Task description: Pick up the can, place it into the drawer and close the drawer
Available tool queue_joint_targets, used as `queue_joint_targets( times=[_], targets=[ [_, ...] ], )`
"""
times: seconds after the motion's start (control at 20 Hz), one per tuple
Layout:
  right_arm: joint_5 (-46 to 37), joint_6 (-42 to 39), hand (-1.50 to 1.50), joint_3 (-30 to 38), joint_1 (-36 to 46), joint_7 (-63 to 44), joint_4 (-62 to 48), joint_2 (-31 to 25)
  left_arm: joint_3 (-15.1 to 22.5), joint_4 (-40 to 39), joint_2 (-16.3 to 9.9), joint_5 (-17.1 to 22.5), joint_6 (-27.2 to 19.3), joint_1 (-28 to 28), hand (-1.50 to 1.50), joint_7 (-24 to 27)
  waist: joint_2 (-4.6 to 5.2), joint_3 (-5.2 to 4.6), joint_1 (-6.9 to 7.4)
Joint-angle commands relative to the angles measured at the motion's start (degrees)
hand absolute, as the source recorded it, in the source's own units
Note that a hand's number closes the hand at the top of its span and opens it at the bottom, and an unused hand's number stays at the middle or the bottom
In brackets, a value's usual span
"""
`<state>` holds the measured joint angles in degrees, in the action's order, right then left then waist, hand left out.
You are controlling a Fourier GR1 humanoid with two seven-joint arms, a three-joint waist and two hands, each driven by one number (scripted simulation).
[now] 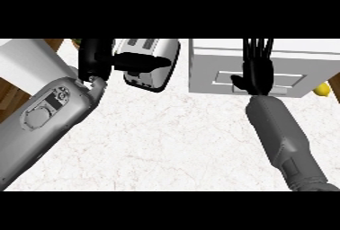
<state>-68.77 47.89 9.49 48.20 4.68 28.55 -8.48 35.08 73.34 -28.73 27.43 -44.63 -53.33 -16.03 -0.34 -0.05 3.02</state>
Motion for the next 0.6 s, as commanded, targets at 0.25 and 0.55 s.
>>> queue_joint_targets(
  times=[0.25,0.55],
  targets=[
    [0.88,-7.1,-1.5,3.46,15.44,-0.84,-11.13,-4.81,0.09,3.56,-0.14,-1.44,0.45,3.79,-1.5,0.88,2.39,0.21,3.12],
    [4.55,-7.49,-1.5,6.28,17.07,4.48,-12.32,-2.69,-2.15,4.88,-2.08,-0.93,2.31,6.79,-1.5,2.12,2.36,0.24,2.64]
  ],
)
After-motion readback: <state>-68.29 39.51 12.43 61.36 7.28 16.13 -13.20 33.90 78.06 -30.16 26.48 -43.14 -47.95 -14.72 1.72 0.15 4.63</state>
